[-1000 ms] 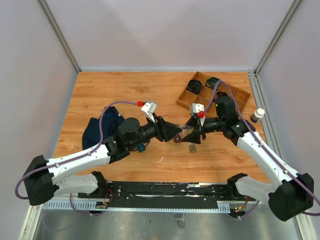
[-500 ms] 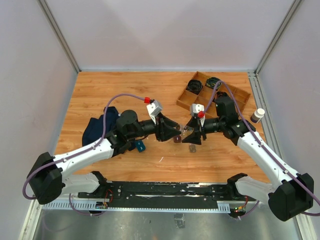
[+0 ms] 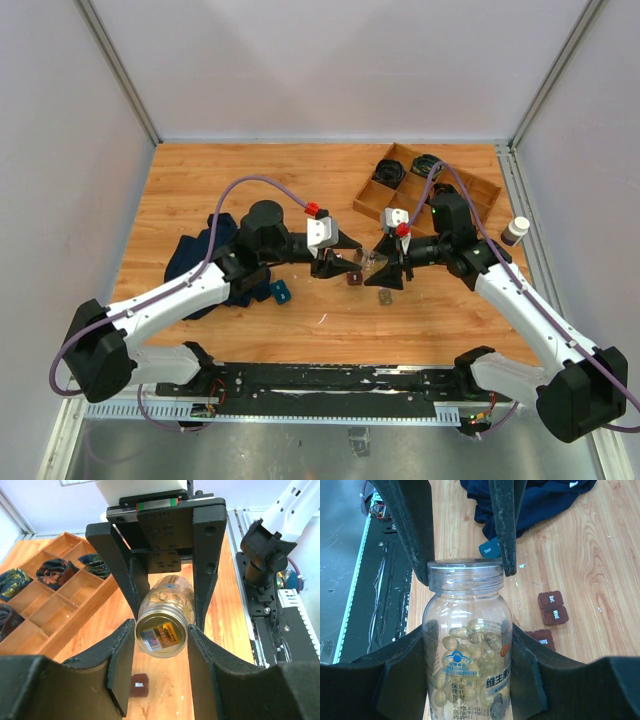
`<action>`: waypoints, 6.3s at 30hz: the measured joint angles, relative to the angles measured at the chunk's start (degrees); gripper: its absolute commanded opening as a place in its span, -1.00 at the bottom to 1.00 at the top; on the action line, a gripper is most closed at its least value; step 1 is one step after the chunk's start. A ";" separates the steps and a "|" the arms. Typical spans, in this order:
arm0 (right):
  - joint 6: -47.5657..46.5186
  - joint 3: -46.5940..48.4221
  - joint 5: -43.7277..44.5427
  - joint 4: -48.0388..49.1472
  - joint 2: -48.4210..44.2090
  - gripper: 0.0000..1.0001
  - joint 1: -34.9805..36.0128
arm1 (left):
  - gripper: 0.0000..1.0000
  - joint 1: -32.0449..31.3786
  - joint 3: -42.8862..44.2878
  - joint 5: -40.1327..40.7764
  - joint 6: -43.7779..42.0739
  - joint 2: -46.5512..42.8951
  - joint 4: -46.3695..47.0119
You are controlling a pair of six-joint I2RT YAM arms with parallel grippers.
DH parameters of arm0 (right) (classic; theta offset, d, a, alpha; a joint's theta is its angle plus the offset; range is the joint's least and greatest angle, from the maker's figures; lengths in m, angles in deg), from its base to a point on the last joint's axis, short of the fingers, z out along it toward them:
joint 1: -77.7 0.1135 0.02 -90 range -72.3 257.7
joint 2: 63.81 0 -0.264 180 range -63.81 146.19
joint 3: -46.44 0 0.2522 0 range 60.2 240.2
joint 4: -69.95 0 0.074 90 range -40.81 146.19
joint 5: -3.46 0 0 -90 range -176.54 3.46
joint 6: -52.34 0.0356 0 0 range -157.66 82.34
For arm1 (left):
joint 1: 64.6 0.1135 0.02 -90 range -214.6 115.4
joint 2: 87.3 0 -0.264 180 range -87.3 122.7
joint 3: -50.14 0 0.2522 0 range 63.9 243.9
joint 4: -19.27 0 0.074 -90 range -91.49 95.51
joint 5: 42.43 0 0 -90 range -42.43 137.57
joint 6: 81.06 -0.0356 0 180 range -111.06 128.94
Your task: Sort the pills into containers
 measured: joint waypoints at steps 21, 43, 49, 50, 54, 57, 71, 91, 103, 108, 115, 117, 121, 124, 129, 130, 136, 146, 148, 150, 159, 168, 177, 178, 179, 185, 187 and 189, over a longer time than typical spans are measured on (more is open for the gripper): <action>-0.11 0.00 -0.66 1.81 0.00 -0.99 0.02 | 0.98 -0.50 -17.53 15.54 34.88 -15.23 24.20; -0.11 0.00 -0.63 1.84 0.07 -0.99 0.02 | 0.95 -8.39 -14.88 37.33 47.36 -10.21 14.45; -0.11 0.00 -0.63 1.84 0.07 -0.99 0.02 | 0.75 -8.46 -12.63 36.89 47.32 -7.48 14.05; -0.11 0.00 -0.63 1.84 0.07 -0.99 0.02 | 0.66 -8.46 -12.41 36.70 47.23 -7.13 14.01; -0.11 0.00 -0.63 1.84 0.07 -0.99 0.02 | 0.27 -8.48 -12.24 36.17 46.75 -6.34 13.75; -0.11 0.00 -0.63 1.84 0.07 -0.99 0.02 | -0.13 -8.48 -12.22 35.76 46.56 -6.16 13.70; -0.44 0.00 -0.50 1.40 0.22 -0.99 0.00 | -0.88 -7.61 -11.93 28.55 37.29 -4.92 16.02; -0.66 -0.02 -0.52 1.46 0.22 -0.99 0.00 | 0.98 3.54 -8.09 -5.18 8.76 -1.38 17.11; -0.66 -0.02 -0.50 1.81 0.22 -0.99 0.00 | 0.71 2.99 -19.65 11.87 40.04 -14.36 35.34; -0.66 -0.02 -0.50 1.81 0.22 -0.99 0.00 | 0.55 -5.55 -21.64 26.16 44.39 -16.76 29.49; -0.66 -0.02 -0.50 1.84 0.22 -0.99 0.00 | 0.35 -8.48 -15.45 38.56 45.16 -13.90 17.97; -0.66 -0.02 -0.50 1.81 0.22 -0.99 0.00 | 0.32 -8.79 -14.10 40.09 45.20 -12.33 15.72; -0.66 -0.02 -0.50 1.84 0.22 -0.99 0.00 | 0.22 -9.60 -12.17 41.31 45.13 -9.57 12.79; -0.66 -0.02 -0.50 1.84 0.22 -0.99 0.00 | 0.16 -10.08 -11.82 41.40 45.05 -8.70 11.89; -0.66 -0.02 -0.50 1.81 0.22 -0.99 0.00 | 0.14 -10.54 -11.23 41.13 45.00 -8.20 11.02; -0.66 -0.02 -0.50 1.81 0.22 -0.99 0.00 | 0.13 -10.67 -11.15 41.09 45.00 -8.15 10.97; -0.66 -0.02 -0.42 1.79 0.22 -0.99 0.00 | -0.14 -11.10 -10.32 40.50 44.59 -6.93 10.82; -0.70 -0.02 0.02 1.66 0.31 -0.99 -0.07 | -0.70 -11.04 -8.98 38.53 40.41 -6.08 9.92; -0.79 -0.02 -0.13 1.62 0.31 -0.99 -0.07 | -0.71 -10.95 -8.98 37.27 37.68 -6.27 10.03; -0.96 -0.02 -0.74 1.60 0.31 -0.99 -0.07 | -0.74 -10.93 -9.01 35.41 33.77 -6.62 10.23; -1.55 -0.02 -2.01 1.60 0.28 -0.99 0.09 | 0.01 -8.48 -9.01 25.22 17.11 -7.34 9.44; -1.07 -0.02 -1.53 1.88 0.31 -0.99 0.07 | 0.88 -6.82 -11.08 24.98 22.99 -13.14 11.45; -1.05 -0.02 -1.49 1.90 0.33 -0.99 0.07 | 0.56 -6.82 -11.65 28.65 34.16 -13.64 14.19; -1.05 -0.02 -1.49 1.90 0.33 -0.99 0.07 | 0.53 -6.86 -11.65 29.29 34.99 -12.59 14.01; -1.05 -0.02 -1.49 1.90 0.33 -0.99 0.07 | 0.48 -6.88 -11.63 29.73 35.65 -11.67 13.66; -1.05 -0.02 -1.46 1.90 0.33 -0.99 0.07 | 0.27 -7.76 -10.80 30.77 37.18 -6.97 11.63; -1.05 -0.02 -1.44 1.90 0.33 -0.99 0.07 | 0.23 -7.98 -10.27 30.80 37.51 -6.10 11.41; -1.05 -0.02 -1.44 1.90 0.33 -0.99 0.07 | 0.15 -8.04 -9.90 30.77 37.64 -5.70 11.26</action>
